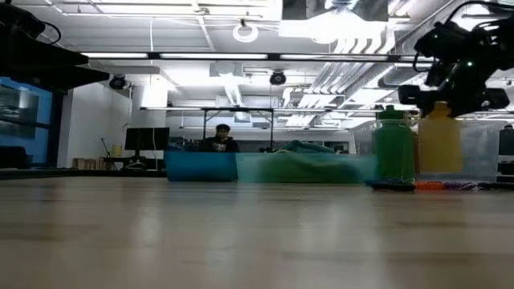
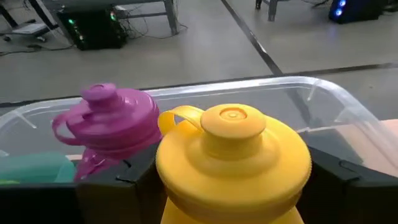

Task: Pick & Place Sports Items
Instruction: Put the yellow tumbler into the transparent bin, then put the left black spring keychain into the blue bin

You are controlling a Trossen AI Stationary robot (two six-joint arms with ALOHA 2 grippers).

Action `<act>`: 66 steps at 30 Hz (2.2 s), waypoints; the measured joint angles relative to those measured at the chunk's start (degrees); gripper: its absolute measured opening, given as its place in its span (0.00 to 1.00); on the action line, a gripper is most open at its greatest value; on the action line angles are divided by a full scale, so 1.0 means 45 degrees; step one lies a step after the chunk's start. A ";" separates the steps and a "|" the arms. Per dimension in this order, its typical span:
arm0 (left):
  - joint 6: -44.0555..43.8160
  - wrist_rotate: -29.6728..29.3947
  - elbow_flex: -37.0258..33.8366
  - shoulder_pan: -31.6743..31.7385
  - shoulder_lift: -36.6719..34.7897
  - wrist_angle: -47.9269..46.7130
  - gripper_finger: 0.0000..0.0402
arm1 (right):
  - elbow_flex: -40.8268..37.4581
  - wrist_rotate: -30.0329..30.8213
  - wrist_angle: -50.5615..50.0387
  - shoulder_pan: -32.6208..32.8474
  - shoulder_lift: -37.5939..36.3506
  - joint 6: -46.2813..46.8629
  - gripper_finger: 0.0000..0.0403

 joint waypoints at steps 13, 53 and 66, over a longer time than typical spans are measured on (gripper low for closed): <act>0.0000 0.0000 0.0000 0.0005 0.0000 0.0005 0.92 | -0.0145 -0.0853 0.0273 0.0000 -0.0162 -0.0562 0.55; 0.0000 0.0000 0.0000 0.0005 0.0000 0.0188 0.92 | -0.0141 -0.8498 0.1272 0.4252 -0.4852 -0.5229 0.88; 0.0000 0.0000 0.0000 0.0005 -0.0005 0.0180 0.92 | -0.0141 -1.0210 0.0352 0.7031 -0.2488 -0.5248 0.88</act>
